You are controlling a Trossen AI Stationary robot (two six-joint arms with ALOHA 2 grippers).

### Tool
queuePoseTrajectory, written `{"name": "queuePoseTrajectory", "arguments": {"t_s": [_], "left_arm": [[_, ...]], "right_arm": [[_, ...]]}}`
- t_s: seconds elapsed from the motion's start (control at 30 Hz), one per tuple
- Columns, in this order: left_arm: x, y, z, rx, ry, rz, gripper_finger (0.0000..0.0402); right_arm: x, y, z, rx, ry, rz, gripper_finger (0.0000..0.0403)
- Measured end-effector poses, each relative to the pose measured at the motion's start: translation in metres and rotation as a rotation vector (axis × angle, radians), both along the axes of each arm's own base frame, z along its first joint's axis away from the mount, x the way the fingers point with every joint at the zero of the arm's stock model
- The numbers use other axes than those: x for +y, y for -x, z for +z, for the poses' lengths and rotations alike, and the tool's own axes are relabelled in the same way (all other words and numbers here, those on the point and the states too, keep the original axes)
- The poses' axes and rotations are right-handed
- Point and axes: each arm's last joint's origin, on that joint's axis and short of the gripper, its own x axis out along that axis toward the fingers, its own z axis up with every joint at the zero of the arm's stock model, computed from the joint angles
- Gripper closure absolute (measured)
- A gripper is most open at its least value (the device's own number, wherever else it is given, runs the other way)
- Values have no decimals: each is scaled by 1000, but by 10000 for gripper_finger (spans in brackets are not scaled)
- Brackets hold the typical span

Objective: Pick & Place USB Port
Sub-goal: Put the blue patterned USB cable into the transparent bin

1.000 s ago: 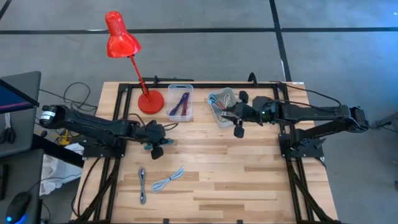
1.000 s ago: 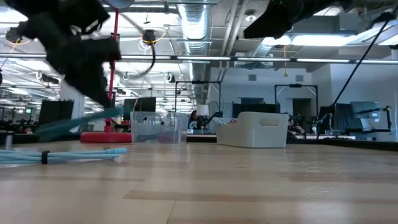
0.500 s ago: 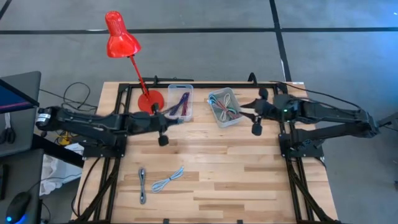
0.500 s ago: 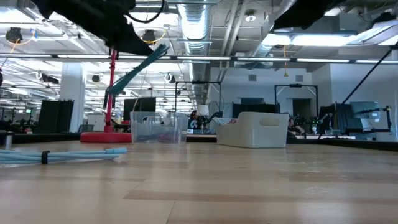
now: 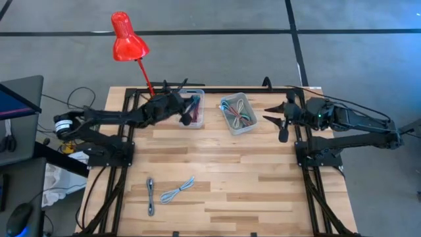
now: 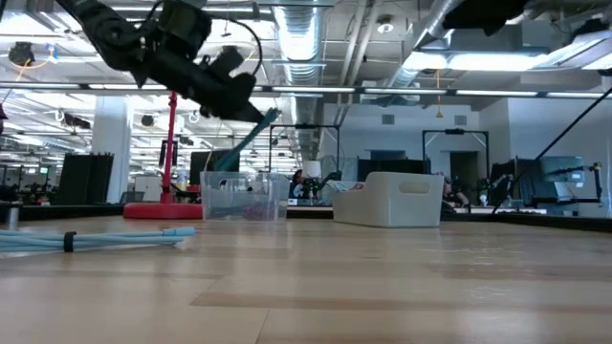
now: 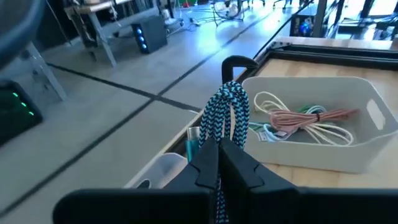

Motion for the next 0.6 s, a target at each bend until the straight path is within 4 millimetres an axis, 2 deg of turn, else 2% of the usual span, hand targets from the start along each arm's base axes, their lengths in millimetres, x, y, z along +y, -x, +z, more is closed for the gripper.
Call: {"name": "queuePoseTrajectory", "arguments": {"t_s": [0.3,0.6], "left_arm": [[33,0,-21,14,111,12,398],[38,-5,-33,39,130,11,397]], "right_arm": [[1,7,1,-1,13,4,291],[2,27,-1,26,7,-13,291]]}}
